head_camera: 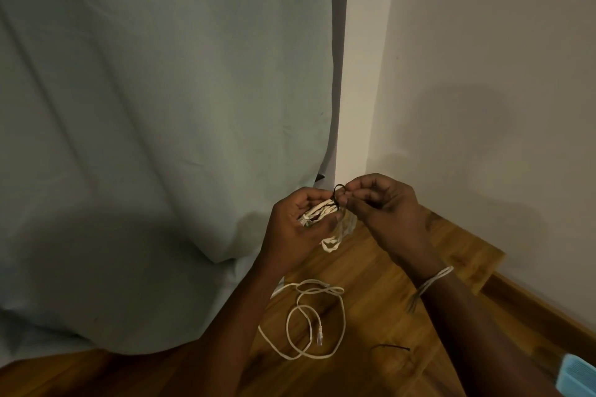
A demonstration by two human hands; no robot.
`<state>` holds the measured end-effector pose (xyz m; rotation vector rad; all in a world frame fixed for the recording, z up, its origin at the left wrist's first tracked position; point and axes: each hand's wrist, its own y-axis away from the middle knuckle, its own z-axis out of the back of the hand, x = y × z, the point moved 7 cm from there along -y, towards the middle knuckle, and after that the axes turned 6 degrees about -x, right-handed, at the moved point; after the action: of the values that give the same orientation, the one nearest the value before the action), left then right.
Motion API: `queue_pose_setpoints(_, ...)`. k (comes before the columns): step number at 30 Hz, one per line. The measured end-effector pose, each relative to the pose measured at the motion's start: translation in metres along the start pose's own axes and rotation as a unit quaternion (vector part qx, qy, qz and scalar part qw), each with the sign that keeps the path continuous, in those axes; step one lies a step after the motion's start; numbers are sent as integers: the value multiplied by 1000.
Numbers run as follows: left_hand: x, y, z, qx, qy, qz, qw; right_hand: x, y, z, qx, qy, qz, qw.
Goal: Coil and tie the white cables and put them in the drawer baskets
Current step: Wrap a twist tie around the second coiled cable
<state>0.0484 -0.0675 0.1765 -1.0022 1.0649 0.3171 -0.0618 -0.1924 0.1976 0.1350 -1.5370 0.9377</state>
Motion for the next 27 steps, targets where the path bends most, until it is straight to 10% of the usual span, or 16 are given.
queue_pose_setpoints(12, 3, -5, -7, 14, 6, 12, 1000, -9, 0, 9, -28, 52, 6, 998)
queue_pose_setpoints(22, 3, -9, -18, 59, 1, 18, 998, 0, -8, 7, 179, 137, 140, 964)
queue_pose_setpoints(27, 8, -10, -19, 68, 30, 68, 995, 2, -15, 21, 153, 196, 201, 947)
